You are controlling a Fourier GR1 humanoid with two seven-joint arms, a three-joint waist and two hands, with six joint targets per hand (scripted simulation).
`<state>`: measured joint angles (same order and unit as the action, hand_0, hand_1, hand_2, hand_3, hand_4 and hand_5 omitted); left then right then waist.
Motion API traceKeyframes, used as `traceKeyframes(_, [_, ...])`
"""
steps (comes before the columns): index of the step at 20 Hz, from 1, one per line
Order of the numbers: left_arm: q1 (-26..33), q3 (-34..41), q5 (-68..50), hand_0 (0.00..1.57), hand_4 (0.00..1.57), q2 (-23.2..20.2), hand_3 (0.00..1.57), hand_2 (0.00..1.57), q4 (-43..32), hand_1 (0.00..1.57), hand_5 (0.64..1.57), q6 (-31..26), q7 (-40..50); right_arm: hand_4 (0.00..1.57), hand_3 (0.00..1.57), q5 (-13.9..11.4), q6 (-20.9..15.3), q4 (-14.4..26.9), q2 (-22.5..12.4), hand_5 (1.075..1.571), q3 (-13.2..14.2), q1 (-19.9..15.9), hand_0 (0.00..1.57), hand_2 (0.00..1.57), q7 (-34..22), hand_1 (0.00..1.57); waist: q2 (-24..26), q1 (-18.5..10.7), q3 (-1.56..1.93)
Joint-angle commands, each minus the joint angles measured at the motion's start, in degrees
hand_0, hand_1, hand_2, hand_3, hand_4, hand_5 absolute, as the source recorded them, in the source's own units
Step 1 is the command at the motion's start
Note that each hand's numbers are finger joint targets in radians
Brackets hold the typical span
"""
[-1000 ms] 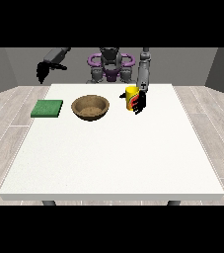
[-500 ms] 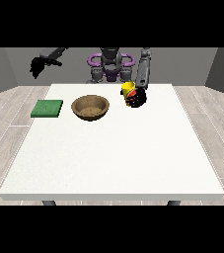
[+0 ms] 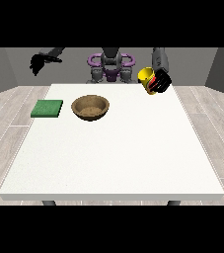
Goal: Pick the cup and pour the ball into the bowl, then pick the bowl and place it on the pad
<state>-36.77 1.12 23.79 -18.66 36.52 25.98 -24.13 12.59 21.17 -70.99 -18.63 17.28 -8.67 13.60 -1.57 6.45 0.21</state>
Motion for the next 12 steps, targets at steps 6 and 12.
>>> traceKeyframes(6, [-7.4, -9.0, 14.9, 1.49, 1.51, 2.2, 1.57, 1.57, 0.4, 1.49, 1.267, 3.5, 19.7, 0.0, 0.0, -0.7, 2.8, 6.2, -0.9, 1.568, 0.6, 0.8, 0.0, 0.0, 3.8, 0.0, 2.0, -0.4, -0.16])
traceKeyframes(12, [-10.2, -11.9, 22.9, 1.5, 1.51, 3.2, 1.57, 1.57, -0.3, 1.5, 1.244, 4.5, 27.5, 0.0, 0.0, 1.9, 3.8, 5.6, -2.7, 1.57, 1.7, -2.7, 0.0, 0.0, 0.0, 0.0, 2.2, 1.6, -0.19])
